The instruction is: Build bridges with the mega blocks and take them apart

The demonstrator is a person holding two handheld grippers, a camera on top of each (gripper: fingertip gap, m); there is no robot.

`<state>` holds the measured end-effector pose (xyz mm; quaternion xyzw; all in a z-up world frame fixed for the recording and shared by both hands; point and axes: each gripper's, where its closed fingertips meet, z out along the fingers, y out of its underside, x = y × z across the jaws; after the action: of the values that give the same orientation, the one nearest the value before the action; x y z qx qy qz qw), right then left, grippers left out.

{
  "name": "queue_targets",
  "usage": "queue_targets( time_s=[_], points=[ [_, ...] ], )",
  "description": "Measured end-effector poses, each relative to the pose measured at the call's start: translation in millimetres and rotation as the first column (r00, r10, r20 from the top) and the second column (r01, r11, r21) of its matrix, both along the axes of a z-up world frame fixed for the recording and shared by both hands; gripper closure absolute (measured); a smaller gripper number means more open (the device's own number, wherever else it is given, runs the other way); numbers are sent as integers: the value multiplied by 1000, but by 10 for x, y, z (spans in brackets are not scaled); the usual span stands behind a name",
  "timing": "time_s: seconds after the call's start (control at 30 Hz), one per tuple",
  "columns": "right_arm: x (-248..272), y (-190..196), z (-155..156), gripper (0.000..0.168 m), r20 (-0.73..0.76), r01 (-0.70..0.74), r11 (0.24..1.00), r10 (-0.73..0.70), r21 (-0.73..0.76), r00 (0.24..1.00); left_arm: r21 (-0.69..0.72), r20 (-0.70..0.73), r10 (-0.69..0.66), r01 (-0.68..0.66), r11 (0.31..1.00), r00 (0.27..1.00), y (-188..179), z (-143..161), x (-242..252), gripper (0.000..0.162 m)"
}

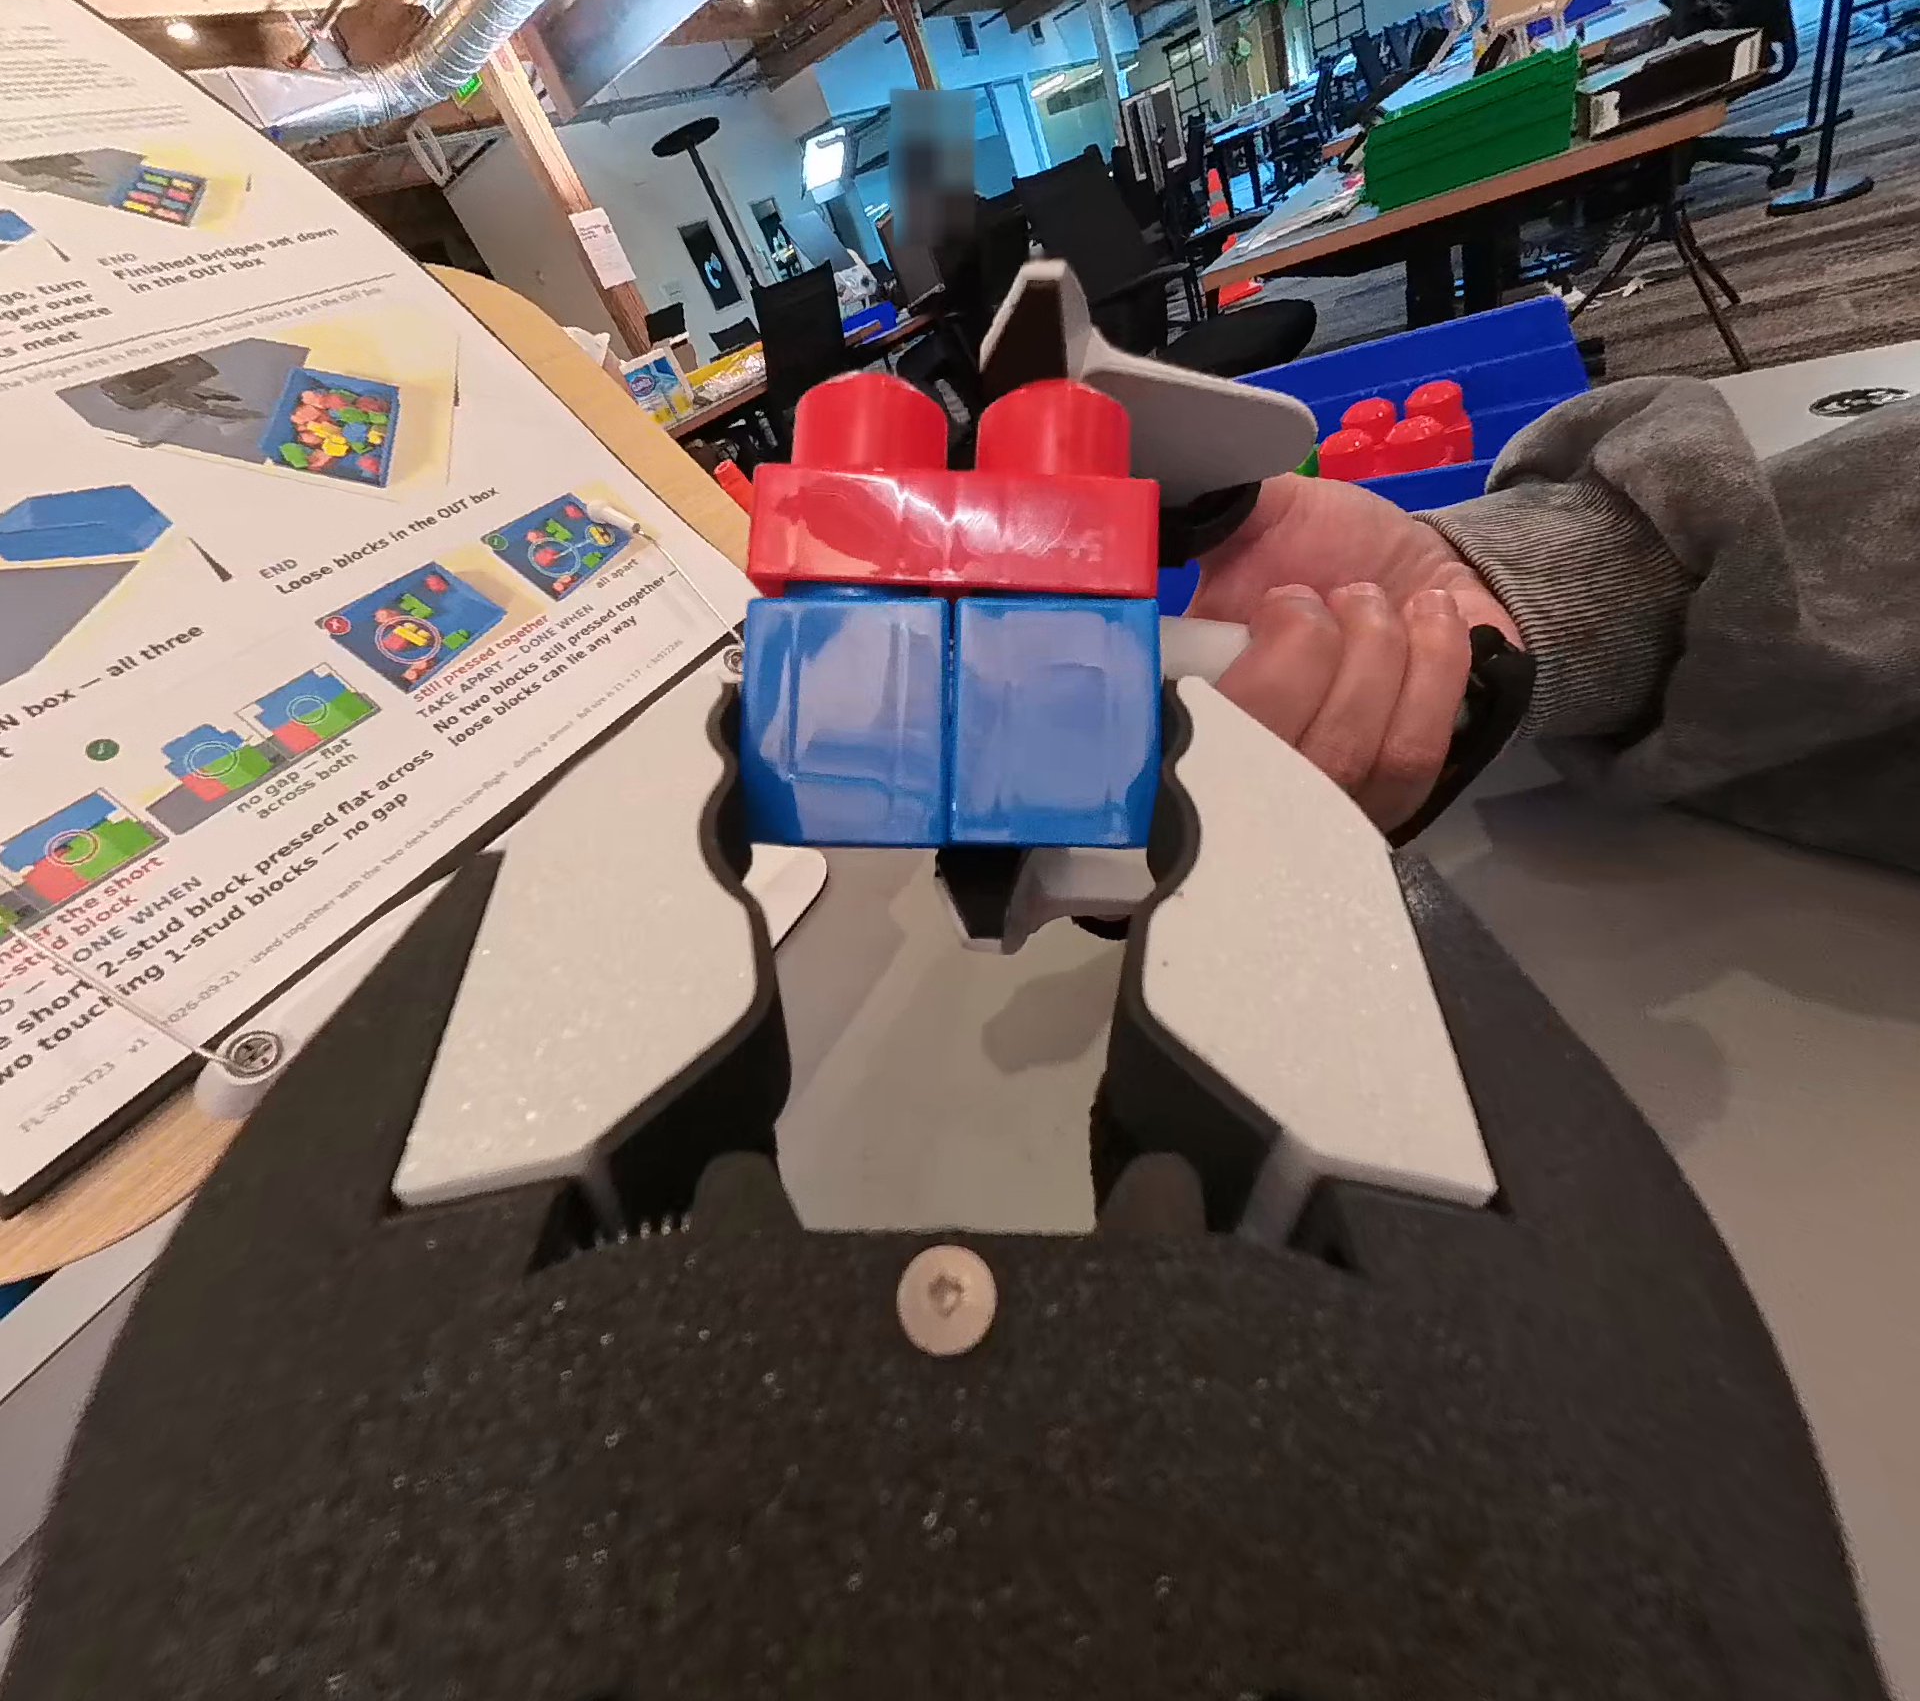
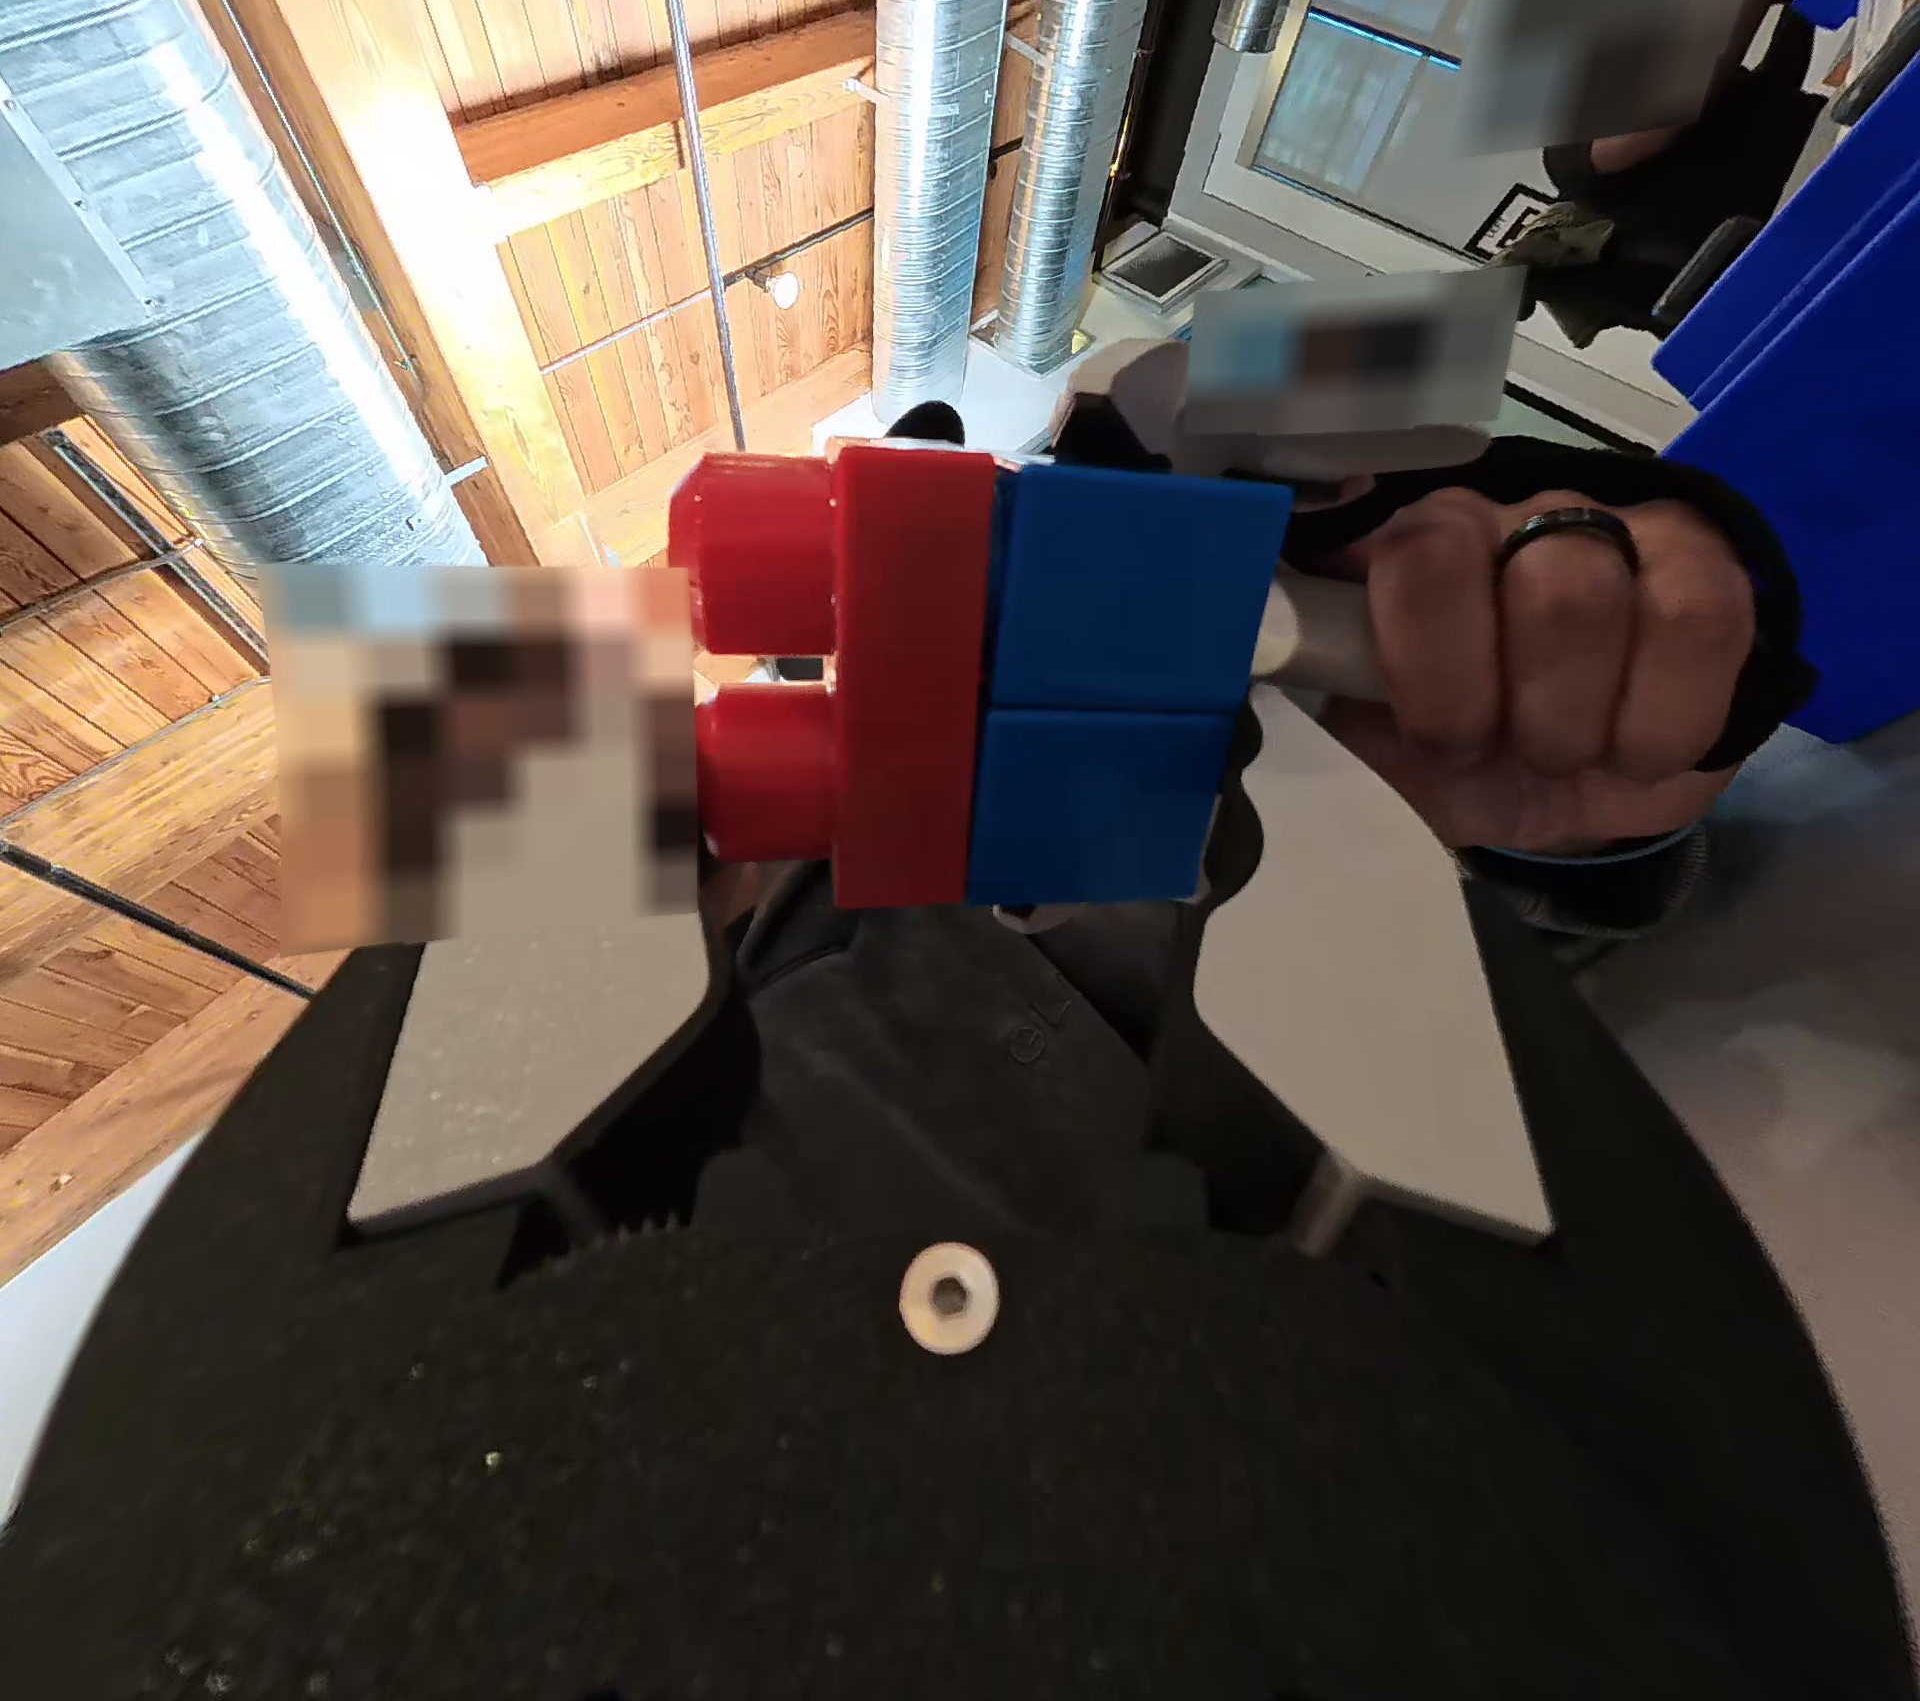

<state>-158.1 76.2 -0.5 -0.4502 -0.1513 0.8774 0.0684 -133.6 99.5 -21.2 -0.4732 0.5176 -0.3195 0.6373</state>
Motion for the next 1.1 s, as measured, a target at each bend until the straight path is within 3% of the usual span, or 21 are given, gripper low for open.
queue_targets(
  time_s=[0.2,0.33,0.6,1.1],
  points=[
    [32,43,43,72,-73,54,998,-56,-24,996,21,-6,19,-19,1000,1000,-39,49,-10,88],
    [209,260,16,59,-129,151,983,-163,-100,978,-25,46,-32,34,999,998,-101,164,-42,88],
    [54,7,91,65,-138,2,1000,-3,-8,990,-65,-28,-133,131,989,991,-244,-62,113,88],
    [41,53,-22,71,-53,45,999,-45,4,998,-56,-69,-117,114,992,991,-197,-184,131,88]
  ],
)
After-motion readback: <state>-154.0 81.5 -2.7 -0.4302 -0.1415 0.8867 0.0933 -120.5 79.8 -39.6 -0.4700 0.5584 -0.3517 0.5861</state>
